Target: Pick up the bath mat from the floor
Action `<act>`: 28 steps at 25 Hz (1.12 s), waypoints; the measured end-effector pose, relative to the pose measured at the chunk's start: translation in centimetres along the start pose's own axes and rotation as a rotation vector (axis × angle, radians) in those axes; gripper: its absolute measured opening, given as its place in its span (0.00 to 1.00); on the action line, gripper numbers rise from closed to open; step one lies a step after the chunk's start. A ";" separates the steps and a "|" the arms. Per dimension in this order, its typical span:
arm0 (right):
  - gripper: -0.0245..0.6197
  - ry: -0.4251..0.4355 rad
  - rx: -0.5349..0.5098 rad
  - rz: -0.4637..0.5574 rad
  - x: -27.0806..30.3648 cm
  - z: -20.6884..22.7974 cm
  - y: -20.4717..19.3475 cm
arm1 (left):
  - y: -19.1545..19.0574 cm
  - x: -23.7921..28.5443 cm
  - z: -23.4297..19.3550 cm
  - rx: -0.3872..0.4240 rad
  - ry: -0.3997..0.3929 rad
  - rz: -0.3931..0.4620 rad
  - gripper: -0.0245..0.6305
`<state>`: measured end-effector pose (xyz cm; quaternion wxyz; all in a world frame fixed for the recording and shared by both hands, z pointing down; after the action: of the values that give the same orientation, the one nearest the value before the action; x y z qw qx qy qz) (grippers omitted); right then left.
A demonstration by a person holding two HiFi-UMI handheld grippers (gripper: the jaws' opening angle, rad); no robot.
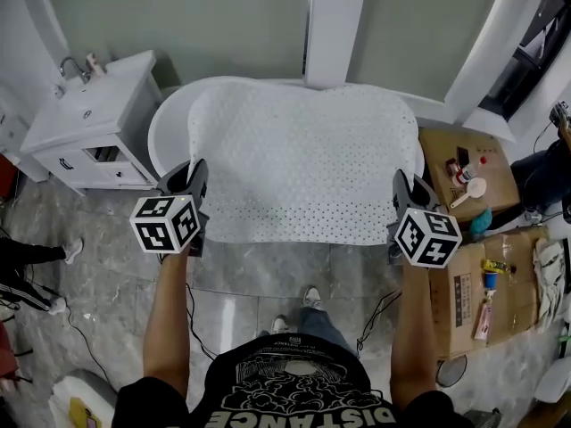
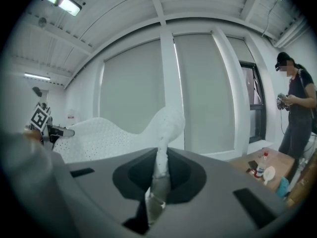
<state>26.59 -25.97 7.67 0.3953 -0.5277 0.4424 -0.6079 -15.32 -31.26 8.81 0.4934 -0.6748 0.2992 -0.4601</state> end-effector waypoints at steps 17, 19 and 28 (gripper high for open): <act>0.08 0.049 -0.050 0.101 5.3 3.2 5.1 | 4.8 4.1 1.0 0.073 0.113 0.082 0.09; 0.08 0.058 -0.046 0.105 5.8 3.3 5.3 | 4.9 4.3 0.7 0.063 0.124 0.087 0.09; 0.08 0.077 -0.046 0.122 6.5 4.4 5.6 | 5.4 5.2 1.6 0.080 0.147 0.085 0.09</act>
<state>30.19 -34.36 4.44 0.4021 -0.4851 0.5023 -0.5922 -11.48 -36.86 5.26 0.5157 -0.6058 0.3445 -0.4984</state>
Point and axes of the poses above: the fingertips, and each gripper's own axes: x forward along the fingers, z to its right, y out of its top, the point moved 3 cm from there along -x, backward along the fingers, and after that the axes turned 5 degrees about -z, right-handed, at the moved point
